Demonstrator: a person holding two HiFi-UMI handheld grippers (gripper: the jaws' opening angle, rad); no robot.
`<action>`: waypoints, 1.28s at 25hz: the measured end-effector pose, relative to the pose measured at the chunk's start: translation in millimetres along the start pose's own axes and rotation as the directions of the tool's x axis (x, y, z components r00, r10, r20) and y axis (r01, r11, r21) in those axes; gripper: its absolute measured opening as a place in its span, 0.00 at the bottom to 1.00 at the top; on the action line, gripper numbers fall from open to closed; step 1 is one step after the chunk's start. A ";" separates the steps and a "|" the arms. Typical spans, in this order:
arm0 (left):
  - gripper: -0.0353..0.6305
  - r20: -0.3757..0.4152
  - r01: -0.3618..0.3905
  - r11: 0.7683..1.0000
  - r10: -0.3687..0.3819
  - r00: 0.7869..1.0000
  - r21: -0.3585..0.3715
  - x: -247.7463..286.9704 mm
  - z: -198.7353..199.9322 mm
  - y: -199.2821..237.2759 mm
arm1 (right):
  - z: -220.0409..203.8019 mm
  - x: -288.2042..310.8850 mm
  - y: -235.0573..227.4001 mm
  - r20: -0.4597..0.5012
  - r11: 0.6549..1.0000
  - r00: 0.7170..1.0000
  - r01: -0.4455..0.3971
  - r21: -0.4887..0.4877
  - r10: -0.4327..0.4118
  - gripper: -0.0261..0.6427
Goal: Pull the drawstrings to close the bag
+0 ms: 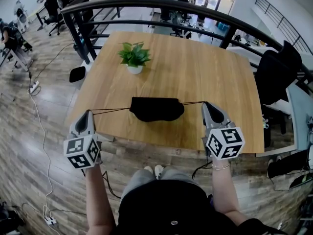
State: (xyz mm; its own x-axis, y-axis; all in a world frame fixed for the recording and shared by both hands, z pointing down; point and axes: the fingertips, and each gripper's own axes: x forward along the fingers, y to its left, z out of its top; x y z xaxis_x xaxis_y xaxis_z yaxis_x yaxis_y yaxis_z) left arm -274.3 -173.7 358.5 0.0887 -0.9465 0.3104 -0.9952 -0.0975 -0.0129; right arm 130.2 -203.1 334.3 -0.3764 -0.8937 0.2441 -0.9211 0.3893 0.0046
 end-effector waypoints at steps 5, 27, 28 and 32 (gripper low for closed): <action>0.07 -0.001 -0.011 1.000 0.011 1.000 -0.005 -1.8 -1.8 3.7 | -0.7 -2.6 -5.3 0.000 1.000 1.000 0.018 0.008 -0.018 0.04; 0.07 -0.022 -0.030 1.000 0.030 0.999 -0.004 -3.5 -12.6 17.4 | -9.8 -7.8 -20.4 -0.019 0.998 0.998 0.066 0.017 -0.065 0.04; 0.07 -0.024 -0.031 0.999 0.031 0.999 -0.006 -4.2 -13.8 17.7 | -11.5 -8.6 -21.3 -0.023 0.998 0.998 0.067 0.017 -0.066 0.04; 0.07 -0.042 -0.049 0.999 0.050 0.998 0.008 -6.8 -19.0 21.8 | -17.0 -8.0 -20.7 -0.042 0.998 0.997 0.064 0.011 -0.063 0.04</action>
State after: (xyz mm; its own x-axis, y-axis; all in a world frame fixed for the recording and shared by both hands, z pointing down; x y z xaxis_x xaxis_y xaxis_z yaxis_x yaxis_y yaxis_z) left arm -297.4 -163.5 374.1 0.0374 -0.9364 0.3489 -0.9979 -0.0531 -0.0357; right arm 153.9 -200.2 348.7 -0.3129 -0.9063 0.2840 -0.9443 0.3290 0.0095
